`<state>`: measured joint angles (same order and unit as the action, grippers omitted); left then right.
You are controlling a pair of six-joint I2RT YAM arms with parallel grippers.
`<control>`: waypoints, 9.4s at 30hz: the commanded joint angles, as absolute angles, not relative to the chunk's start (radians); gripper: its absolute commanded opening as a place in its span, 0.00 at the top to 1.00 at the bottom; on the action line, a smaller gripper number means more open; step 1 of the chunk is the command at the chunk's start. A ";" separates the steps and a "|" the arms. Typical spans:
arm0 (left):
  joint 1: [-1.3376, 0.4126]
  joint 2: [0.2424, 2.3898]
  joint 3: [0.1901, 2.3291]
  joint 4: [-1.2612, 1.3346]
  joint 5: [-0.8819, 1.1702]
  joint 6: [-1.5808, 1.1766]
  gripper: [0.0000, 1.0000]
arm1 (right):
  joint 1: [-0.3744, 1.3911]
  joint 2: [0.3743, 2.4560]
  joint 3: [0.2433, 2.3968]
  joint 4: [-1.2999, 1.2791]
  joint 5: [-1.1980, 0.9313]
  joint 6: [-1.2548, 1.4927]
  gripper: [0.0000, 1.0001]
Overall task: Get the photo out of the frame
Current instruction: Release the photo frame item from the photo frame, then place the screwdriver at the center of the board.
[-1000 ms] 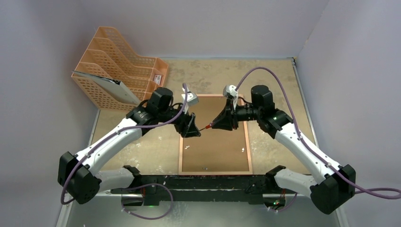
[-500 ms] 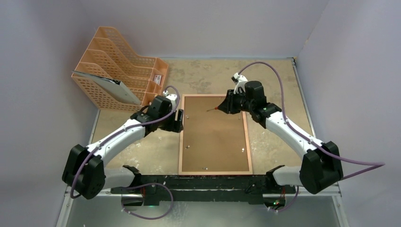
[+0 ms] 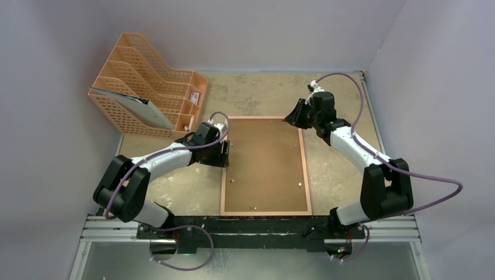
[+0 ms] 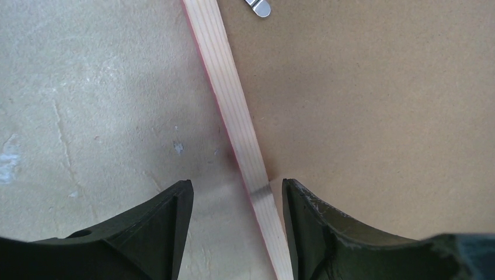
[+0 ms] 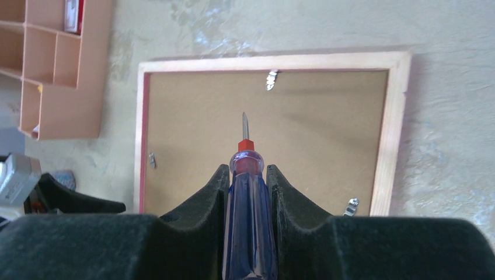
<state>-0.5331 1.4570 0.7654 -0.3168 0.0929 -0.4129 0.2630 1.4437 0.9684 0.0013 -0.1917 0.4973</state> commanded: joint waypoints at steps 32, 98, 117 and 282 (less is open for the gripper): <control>-0.548 1.559 0.739 -0.247 0.118 -0.430 0.68 | 0.193 1.728 1.077 0.180 -0.209 0.576 1.00; -0.594 1.522 0.738 -0.254 0.102 -0.396 0.96 | 0.268 1.694 1.171 0.066 -0.274 0.433 1.00; -0.595 1.503 0.726 -0.252 0.092 -0.405 0.96 | 0.259 1.641 1.109 0.101 -0.162 0.512 1.00; -0.580 1.119 0.741 -0.377 -0.040 -0.354 0.15 | 0.019 0.881 0.369 0.238 0.249 0.947 1.00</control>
<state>-0.5789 1.1225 0.7383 -0.3843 -0.0166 -0.3729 0.0673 0.8444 0.3546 0.1070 0.3241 0.9676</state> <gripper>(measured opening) 0.817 0.262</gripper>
